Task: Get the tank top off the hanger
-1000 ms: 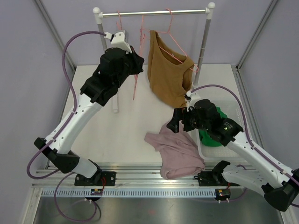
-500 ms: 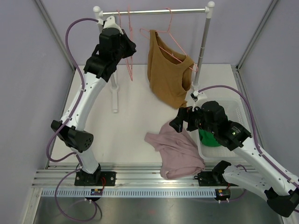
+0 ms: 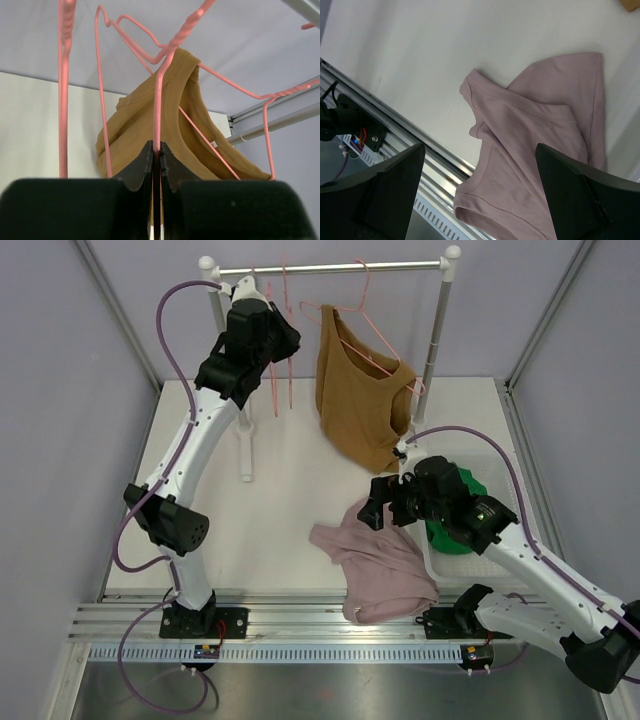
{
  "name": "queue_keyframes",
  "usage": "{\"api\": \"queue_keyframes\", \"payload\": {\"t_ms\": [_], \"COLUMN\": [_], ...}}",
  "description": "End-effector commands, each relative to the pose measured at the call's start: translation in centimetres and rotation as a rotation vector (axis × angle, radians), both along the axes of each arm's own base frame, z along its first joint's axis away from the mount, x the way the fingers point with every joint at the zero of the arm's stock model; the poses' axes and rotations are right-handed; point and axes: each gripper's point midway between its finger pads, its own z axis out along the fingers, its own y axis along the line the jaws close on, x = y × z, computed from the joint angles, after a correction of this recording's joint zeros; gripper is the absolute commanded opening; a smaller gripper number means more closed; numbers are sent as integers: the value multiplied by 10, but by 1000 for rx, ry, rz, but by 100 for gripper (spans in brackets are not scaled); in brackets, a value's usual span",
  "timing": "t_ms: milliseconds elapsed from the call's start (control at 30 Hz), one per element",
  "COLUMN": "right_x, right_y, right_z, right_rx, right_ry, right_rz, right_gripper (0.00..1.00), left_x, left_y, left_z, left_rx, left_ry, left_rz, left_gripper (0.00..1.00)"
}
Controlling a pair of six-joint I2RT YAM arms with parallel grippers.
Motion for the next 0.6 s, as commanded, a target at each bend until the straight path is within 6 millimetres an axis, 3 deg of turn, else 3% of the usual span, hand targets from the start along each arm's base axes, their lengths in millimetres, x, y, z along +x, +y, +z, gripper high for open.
{"api": "queue_keyframes", "payload": {"t_ms": [0, 133, 200, 233, 267, 367, 433, 467, 567], "right_x": [0, 1, -2, -4, -3, -16, -25, -27, -31], "right_y": [-2, -9, -9, -8, -10, -5, 2, 2, 7], "right_z": [-7, -33, -48, -53, -64, -89, -99, -109, -128], "right_rx": [-76, -192, -251, -273, -314, -389, -426, -456, -520], "right_ry": [32, 118, 154, 166, 190, 243, 249, 263, 270], "right_rz": [16, -7, -10, -9, -29, -15, 3, -5, -14], "right_gripper": [99, 100, 99, 99, 100, 100, 100, 99, 100], "left_x": [-5, -22, -30, -41, -43, -65, -78, -94, -118], "left_y": [9, 15, 17, 21, 19, 24, 26, 32, 43], "left_z": [32, 48, 56, 72, 66, 82, 83, 89, 96], "left_rx": [-47, -49, -58, -67, -61, -76, -69, -70, -67], "left_ry": [-80, -117, -130, -165, -159, -200, -202, -217, -250], "left_rz": [24, 14, 5, 0, -17, -47, -63, -71, -78], "left_gripper": [24, 60, 70, 85, 99, 99, 99, 99, 99]}}
